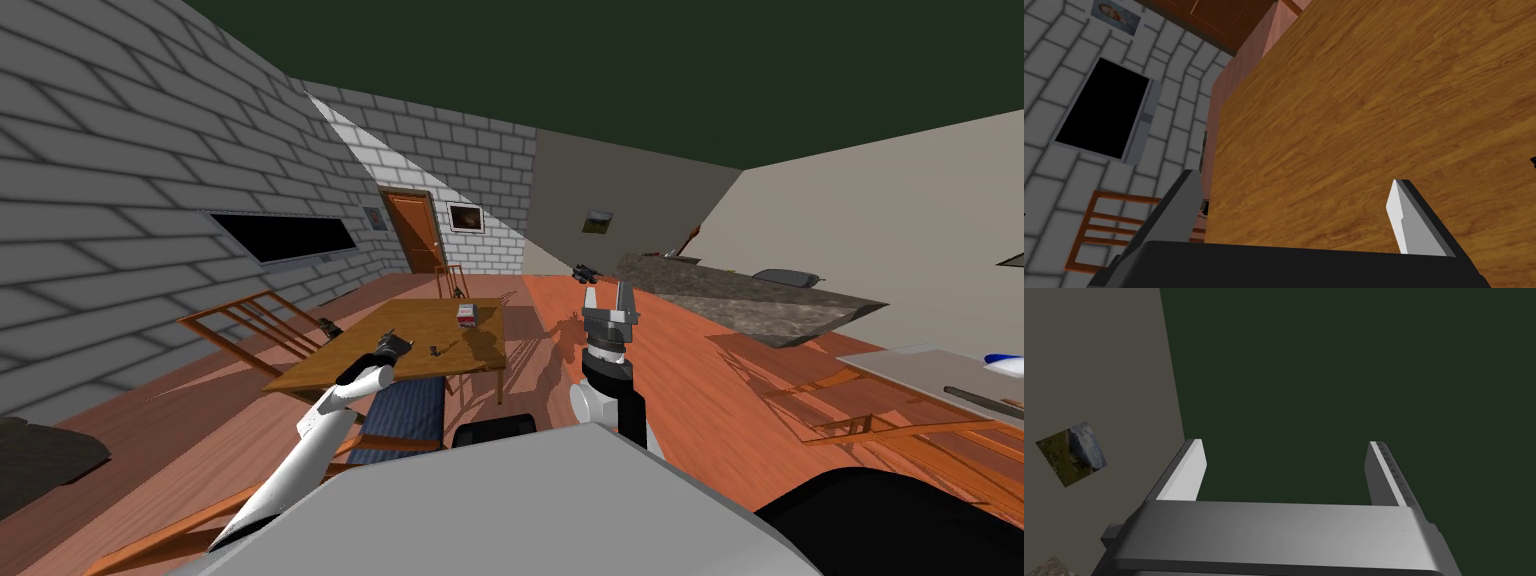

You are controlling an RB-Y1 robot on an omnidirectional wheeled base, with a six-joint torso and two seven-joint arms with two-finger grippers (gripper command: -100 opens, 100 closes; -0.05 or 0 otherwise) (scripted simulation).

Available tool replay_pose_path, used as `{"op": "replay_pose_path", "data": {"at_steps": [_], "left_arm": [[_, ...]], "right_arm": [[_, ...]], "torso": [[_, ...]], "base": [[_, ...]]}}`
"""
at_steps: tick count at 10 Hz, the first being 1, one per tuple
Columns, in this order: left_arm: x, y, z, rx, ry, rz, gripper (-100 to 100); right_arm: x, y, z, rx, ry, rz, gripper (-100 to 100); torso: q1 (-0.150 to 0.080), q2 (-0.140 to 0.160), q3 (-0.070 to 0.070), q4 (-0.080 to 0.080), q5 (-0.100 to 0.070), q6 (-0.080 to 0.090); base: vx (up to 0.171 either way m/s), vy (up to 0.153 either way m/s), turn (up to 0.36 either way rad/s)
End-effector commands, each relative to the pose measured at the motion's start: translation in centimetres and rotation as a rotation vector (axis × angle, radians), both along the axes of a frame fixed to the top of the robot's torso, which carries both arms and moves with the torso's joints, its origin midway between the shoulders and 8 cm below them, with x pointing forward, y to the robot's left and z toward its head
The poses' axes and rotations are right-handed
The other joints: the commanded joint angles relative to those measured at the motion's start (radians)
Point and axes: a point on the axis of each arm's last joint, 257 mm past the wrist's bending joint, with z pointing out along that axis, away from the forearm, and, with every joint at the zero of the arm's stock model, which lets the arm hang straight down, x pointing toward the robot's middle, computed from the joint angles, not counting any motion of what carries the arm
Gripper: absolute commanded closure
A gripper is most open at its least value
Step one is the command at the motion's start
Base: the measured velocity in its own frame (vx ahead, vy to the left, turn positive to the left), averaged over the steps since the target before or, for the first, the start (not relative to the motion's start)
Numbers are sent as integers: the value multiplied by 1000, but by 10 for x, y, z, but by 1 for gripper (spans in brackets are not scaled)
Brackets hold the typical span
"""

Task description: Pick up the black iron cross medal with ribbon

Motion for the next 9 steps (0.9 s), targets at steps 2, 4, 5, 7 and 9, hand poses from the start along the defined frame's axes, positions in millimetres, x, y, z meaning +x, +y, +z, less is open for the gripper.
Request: {"op": "replay_pose_path", "data": {"at_steps": [2,4,5,7,9], "left_arm": [[0,3,-22,-60,57,19,-100],[-1,2,-41,-116,109,36,-100],[3,-2,-48,-165,140,44,-100],[-2,-3,-71,-219,199,66,-100],[-3,-8,-82,-268,244,75,-100]], "right_arm": [[0,0,0,0,0,0,0],[0,0,0,0,0,0,0],[0,0,0,0,0,0,0],[0,0,0,0,0,0,0],[0,0,0,0,0,0,0]], "torso": [[0,0,0,0,0,0],[0,0,0,0,0,0],[0,0,0,0,0,0],[0,0,0,0,0,0],[0,0,0,0,0,0]], "base": [[-2,2,-8],[-3,7,-31],[-4,3,-13],[-7,5,-24],[6,3,-16]]}}
